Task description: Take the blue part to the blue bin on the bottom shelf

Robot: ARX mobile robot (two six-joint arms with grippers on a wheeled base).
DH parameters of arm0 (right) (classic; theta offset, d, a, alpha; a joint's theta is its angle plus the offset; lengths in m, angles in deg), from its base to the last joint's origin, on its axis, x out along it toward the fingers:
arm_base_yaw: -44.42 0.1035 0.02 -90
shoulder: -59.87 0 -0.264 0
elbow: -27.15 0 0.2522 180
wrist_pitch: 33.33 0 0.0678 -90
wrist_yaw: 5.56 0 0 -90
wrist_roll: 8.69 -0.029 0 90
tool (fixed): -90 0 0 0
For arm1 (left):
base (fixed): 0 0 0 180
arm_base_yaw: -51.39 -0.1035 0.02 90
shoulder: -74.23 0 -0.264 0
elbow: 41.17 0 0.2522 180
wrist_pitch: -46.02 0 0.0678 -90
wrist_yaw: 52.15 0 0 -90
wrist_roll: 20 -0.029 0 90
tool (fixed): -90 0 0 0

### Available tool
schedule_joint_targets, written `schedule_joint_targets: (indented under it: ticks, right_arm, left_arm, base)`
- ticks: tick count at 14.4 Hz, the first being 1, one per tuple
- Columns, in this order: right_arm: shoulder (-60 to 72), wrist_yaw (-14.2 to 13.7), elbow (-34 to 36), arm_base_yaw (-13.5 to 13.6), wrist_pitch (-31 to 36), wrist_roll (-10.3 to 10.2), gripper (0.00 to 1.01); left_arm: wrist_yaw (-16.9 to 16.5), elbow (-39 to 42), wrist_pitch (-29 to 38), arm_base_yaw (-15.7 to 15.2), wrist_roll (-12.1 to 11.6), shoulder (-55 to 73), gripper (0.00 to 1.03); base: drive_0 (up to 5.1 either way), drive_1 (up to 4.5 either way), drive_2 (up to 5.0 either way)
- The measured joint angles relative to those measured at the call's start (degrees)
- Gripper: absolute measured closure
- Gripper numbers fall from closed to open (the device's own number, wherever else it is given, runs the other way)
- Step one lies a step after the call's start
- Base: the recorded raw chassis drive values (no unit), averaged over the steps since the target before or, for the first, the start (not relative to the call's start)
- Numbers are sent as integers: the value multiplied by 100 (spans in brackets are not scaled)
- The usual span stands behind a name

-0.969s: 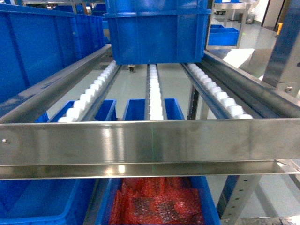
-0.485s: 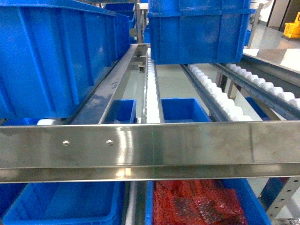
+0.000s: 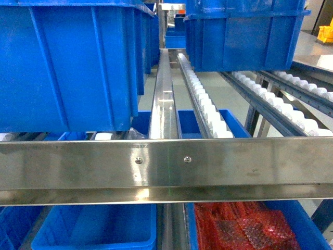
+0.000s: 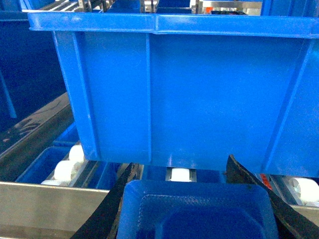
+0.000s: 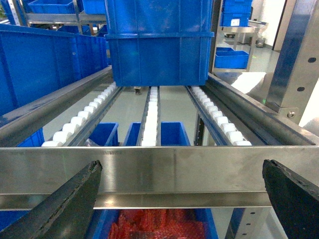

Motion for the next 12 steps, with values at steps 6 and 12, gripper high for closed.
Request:
schedule_joint_targets:
  ticks: [6, 12]
  right_arm:
    - [0, -2, 0, 0, -2, 0, 3]
    - [0, 0, 0, 0, 0, 0, 3]
  left_arm:
    - [-2, 0, 4, -11, 0, 0, 59]
    - [-2, 0, 7, -11, 0, 0, 59]
  base:
    - [-410, 211, 211]
    - [0, 0, 0]
